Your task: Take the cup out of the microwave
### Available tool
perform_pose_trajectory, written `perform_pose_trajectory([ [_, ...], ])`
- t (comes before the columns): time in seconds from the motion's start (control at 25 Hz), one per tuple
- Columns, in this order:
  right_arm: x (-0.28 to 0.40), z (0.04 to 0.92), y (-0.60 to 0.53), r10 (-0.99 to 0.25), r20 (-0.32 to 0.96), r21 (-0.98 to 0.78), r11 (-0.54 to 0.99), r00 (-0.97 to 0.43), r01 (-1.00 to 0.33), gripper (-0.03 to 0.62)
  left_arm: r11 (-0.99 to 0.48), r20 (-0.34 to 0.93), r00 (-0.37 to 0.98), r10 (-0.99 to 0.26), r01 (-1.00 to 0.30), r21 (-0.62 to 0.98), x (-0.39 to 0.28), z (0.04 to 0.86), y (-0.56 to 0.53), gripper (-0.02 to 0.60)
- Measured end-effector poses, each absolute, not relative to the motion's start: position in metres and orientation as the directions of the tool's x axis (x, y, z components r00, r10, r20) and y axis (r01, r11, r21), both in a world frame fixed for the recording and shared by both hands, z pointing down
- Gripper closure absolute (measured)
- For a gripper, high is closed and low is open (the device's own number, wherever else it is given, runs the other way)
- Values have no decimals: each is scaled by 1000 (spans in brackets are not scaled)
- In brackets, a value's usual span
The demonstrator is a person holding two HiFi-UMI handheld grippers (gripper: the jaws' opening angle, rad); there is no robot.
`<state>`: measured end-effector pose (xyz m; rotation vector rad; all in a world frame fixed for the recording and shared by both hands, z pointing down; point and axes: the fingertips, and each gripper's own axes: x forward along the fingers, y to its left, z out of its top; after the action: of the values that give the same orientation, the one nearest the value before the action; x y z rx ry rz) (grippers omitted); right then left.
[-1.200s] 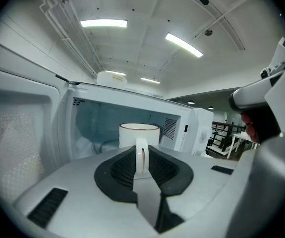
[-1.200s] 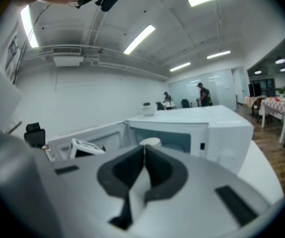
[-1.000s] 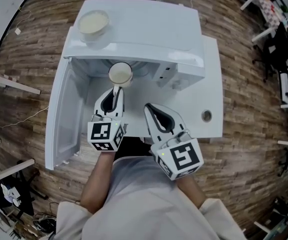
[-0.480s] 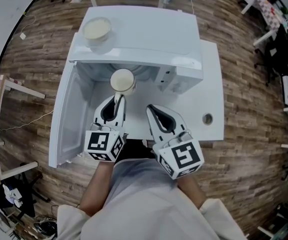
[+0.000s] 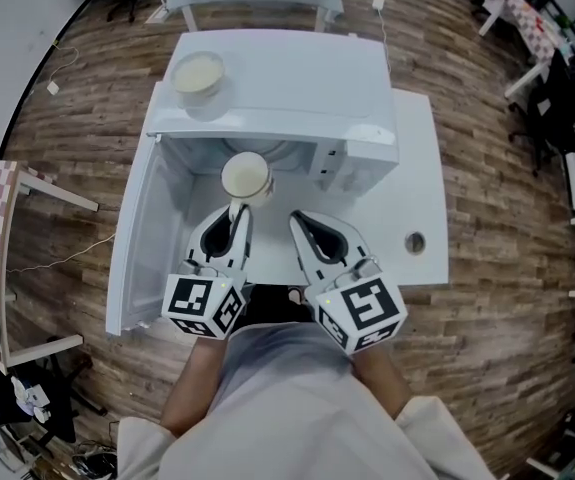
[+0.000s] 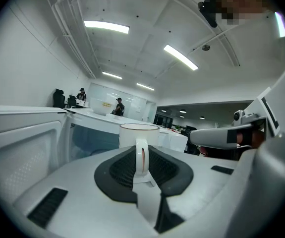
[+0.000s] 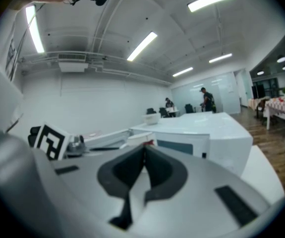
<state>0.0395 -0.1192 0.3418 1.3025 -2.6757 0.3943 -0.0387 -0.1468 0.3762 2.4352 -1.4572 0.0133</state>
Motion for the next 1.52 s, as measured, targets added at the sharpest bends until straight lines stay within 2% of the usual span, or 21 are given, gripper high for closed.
perform_pose_trajectory([
  [0.48,51,330,-118,-769,200,-189,578,-607,-794,572,-472,149,519,-842,-841,263,-40,355,-125,514],
  [0.8,52,334,-112,-741,232,-178,605,-631,-776,572,-498,152,534,-831,-838,222,-32,350,-121,514],
  [1.52,52,316,-113,-686,243,-167,666,-685,-727,572,-492,115,541,-833,-820,292,-39,338,-131,514],
])
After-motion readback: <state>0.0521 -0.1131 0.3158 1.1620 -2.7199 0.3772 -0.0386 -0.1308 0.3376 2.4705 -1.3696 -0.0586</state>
